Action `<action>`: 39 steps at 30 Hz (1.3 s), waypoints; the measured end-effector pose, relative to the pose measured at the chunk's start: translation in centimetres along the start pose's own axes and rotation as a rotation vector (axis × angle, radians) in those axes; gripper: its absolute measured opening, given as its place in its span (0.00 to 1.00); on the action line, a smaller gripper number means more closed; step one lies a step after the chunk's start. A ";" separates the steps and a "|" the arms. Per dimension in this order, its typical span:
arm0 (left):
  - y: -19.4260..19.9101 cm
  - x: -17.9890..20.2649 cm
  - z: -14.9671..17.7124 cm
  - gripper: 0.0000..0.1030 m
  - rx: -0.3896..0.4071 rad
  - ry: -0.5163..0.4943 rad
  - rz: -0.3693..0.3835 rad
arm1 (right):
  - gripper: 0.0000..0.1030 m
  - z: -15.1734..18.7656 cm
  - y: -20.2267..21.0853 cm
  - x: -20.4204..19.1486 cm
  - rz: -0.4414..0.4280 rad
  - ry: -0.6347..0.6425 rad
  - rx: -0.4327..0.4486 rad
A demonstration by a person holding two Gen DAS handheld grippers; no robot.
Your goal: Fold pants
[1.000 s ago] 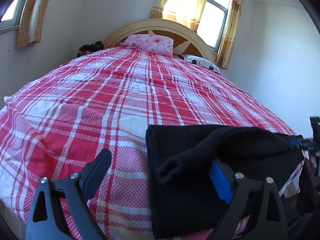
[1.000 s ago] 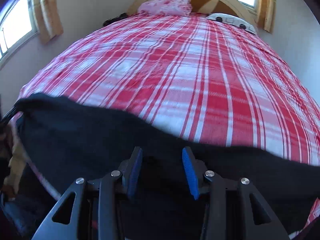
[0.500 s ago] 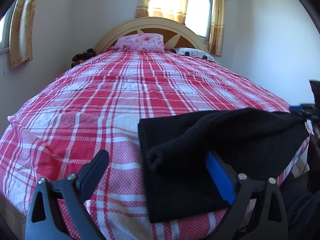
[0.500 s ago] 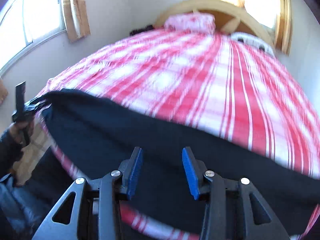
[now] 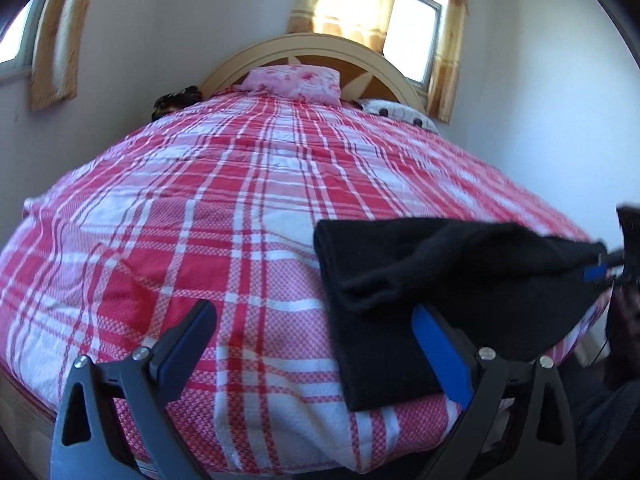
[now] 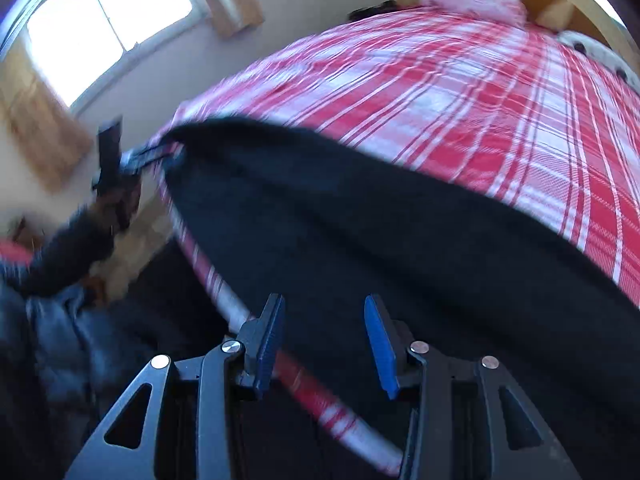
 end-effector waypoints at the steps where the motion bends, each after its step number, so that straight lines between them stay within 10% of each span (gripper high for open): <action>1: 0.2 -0.3 -0.1 0.97 0.008 0.034 0.011 | 0.42 0.1 0.2 -0.3 0.010 -0.002 0.009; 6: 0.7 -0.5 -0.4 0.97 -0.003 0.064 -0.020 | 0.42 -4.0 1.3 1.5 0.151 -0.004 0.116; 14: 2.2 0.5 0.7 0.97 -0.038 0.096 0.048 | 0.42 -10.2 -4.2 3.9 0.122 -0.088 0.098; 18: 2.5 0.8 0.2 0.97 -0.024 0.113 0.067 | 0.42 -8.6 -5.9 0.6 -0.009 0.001 0.021; 22: 2.3 1.5 -0.2 0.97 -0.012 0.122 0.084 | 0.16 -6.2 -5.7 -1.4 0.045 0.078 -0.025; 32: 2.5 3.1 -0.5 0.97 -0.013 0.077 0.087 | 0.15 1.3 -5.2 -7.8 0.000 0.206 -0.105; 39: 2.4 5.4 -0.4 0.97 -0.024 0.004 0.085 | 0.24 -0.8 -1.4 -3.8 0.235 0.200 0.040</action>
Point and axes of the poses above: each gripper's, at about its wrist camera, not at the fingertips, and y roughly against the way its jaws point, x to its right, z to its underside, the point moved 10 cm from there along -y, roughly the way its jaws point, and after that the axes turned 3 degrees about -x, right-handed, at the moved point
